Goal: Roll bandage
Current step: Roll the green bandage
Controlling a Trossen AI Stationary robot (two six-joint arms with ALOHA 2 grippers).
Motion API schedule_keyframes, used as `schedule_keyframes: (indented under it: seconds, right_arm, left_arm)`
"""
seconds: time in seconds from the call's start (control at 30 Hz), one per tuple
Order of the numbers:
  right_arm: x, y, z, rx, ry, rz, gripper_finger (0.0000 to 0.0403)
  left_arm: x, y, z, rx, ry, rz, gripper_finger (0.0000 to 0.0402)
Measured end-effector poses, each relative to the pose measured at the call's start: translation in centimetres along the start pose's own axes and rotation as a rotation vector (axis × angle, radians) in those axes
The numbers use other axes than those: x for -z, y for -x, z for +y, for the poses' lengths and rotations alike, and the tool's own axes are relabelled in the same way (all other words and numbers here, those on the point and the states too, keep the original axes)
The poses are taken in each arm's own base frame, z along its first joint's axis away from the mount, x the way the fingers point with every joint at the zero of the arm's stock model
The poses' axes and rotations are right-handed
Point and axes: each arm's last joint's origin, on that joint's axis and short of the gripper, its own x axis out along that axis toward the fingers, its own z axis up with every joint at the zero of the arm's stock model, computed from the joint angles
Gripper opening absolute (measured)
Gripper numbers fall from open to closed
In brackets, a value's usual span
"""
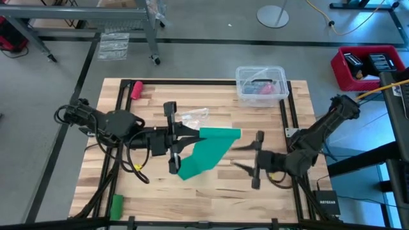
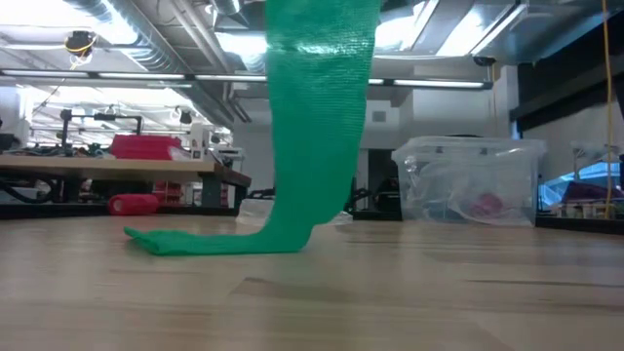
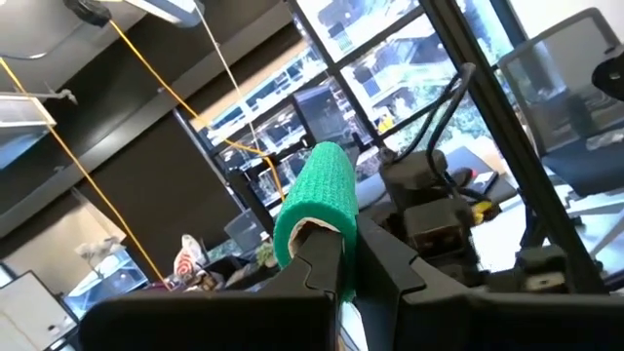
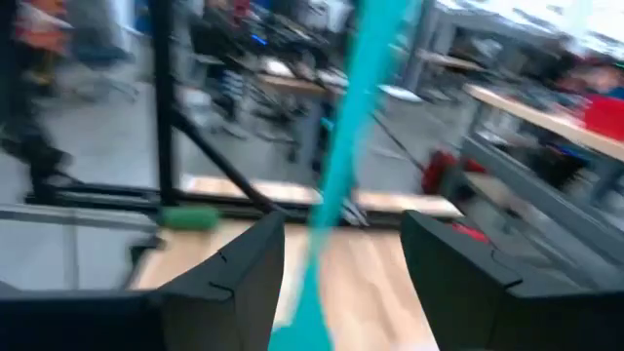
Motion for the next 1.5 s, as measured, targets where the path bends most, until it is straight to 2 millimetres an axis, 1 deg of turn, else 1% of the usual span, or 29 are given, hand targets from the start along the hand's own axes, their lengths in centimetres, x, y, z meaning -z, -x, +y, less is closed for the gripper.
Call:
schedule_keyframes:
  seconds: [0.1,0.17,0.27,0.4,0.5,0.6,0.73,0.9,1.03,1.1,1.17,1.23,1.37,1.4,1.5]
  right_arm:
    - [0.3,-0.7,-0.5,-0.016,-0.006,-0.012,0.0209]
    - [0.1,-0.9,-0.8,-0.002,-0.023,-0.027,0.0209]
    - [-0.1,-0.9,-0.6,-0.011,-0.047,-0.046,0.0209]
    - [0.8,-2.4,-0.3,0.009,-0.056,-0.025,0.0209]
    - [0.8,-2.9,0.1,0.009,-0.082,-0.056,0.0209]
    - [1.2,-3.3,0.5,0.055,-0.058,-0.056,0.0209]
    - [2.0,-4.6,0.1,0.097,-0.033,-0.03,0.0209]
    - [2.7,-6.0,-0.3,0.052,-0.032,-0.022,0.0209]
    - [2.9,-6.4,-0.4,0.065,-0.019,-0.023,0.0204]
    - [2.9,-6.4,-0.3,0.064,-0.012,-0.028,0.0189]
    - [2.8,-6.4,-0.3,0.063,-0.011,-0.032,0.016]
    - [2.8,-6.4,-0.3,0.064,0.003,-0.033,0.0121]
    - [2.9,-6.6,-0.5,0.071,0.02,-0.025,0.0023]
    - [3.0,-6.6,-0.5,0.071,0.031,-0.02,0.0012]
    - [3.0,-6.1,0.2,0.046,0.042,-0.013,0.0014]
  left_arm:
    - [0.1,-0.1,0.1,-0.001,-0.003,0.005,0.0005]
    - [0.1,-0.1,0.1,-0.003,0.002,0.007,0.0006]
    - [0.1,-0.1,0.1,-0.006,0.002,0.006,0.0009]
    - [0.1,-0.1,0.1,-0.005,0.01,0.006,0.0009]
    - [0.2,-0.2,0.1,-0.004,0.011,0.011,0.0005]
    - [0.3,-0.3,0.0,-0.004,0.01,0.013,0.0005]
    - [0.2,-0.2,0.0,-0.005,0.013,0.009,0.0011]
    - [0.2,-0.2,-0.1,0.003,0.008,0.007,0.0009]
    - [0.1,-0.2,-0.1,0.002,0.002,0.006,0.0011]
    - [0.2,-0.2,-0.1,0.002,-0.002,0.006,0.0013]
    - [0.2,-0.2,-0.1,0.002,-0.007,0.006,0.0013]
    - [0.1,-0.2,-0.1,0.001,-0.01,0.005,0.0011]
    - [0.1,-0.2,-0.1,0.001,-0.013,0.004,0.0013]
    - [0.1,-0.2,-0.1,-0.003,-0.018,0.001,0.0014]
    - [-0.2,-0.1,0.1,-0.02,-0.028,-0.021,0.0015]
